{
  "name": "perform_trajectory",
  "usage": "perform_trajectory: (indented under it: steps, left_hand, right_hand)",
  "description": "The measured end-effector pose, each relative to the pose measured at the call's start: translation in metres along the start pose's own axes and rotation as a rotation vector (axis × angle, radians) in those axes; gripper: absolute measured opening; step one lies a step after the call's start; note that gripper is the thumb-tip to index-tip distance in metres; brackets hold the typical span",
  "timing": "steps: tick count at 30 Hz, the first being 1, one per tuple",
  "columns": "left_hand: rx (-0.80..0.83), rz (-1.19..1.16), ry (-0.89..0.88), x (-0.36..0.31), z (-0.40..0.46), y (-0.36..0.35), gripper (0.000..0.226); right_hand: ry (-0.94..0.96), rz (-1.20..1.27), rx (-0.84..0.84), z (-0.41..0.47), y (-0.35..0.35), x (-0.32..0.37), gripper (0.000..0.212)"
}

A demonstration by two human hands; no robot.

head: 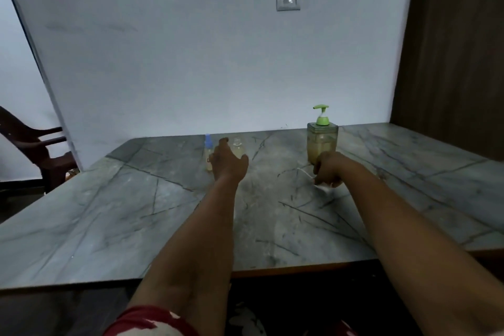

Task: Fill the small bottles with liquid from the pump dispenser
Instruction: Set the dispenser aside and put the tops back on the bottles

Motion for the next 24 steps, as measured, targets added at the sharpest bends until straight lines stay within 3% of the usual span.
perform_trajectory:
  steps: [5, 7, 10, 16, 20, 24]
  left_hand:
    - [-0.007, 0.004, 0.006, 0.011, 0.022, 0.008, 0.06]
    - [0.025, 0.001, -0.006, 0.013, 0.028, 0.003, 0.06]
    - [0.073, 0.003, -0.051, 0.014, 0.038, -0.011, 0.06]
    - [0.058, -0.073, -0.103, 0.008, 0.061, -0.017, 0.071]
    - [0.117, -0.071, -0.096, 0.018, 0.07, -0.032, 0.075]
    - [0.131, -0.166, -0.077, 0.031, 0.075, -0.039, 0.061]
  right_hand:
    - [0.239, 0.51, -0.12, 0.016, 0.033, 0.037, 0.026]
    - [0.34, 0.584, -0.188, 0.024, 0.047, 0.063, 0.028]
    - [0.447, 0.582, -0.302, 0.037, 0.06, 0.103, 0.023]
    - [0.533, 0.453, -0.483, 0.049, 0.073, 0.158, 0.032]
    - [0.575, 0.342, -0.478, 0.058, 0.071, 0.179, 0.026]
    - [0.595, 0.273, -0.457, 0.07, 0.062, 0.193, 0.028]
Point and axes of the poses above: each hand's wrist, its own z-axis towards the middle knuckle, its own y-axis out of the back of the hand, x = y × z, the point moved 10 cm from there along z, towards the middle knuckle, and after that the axes turned 2 degrees about x, right-handed, at the moved point
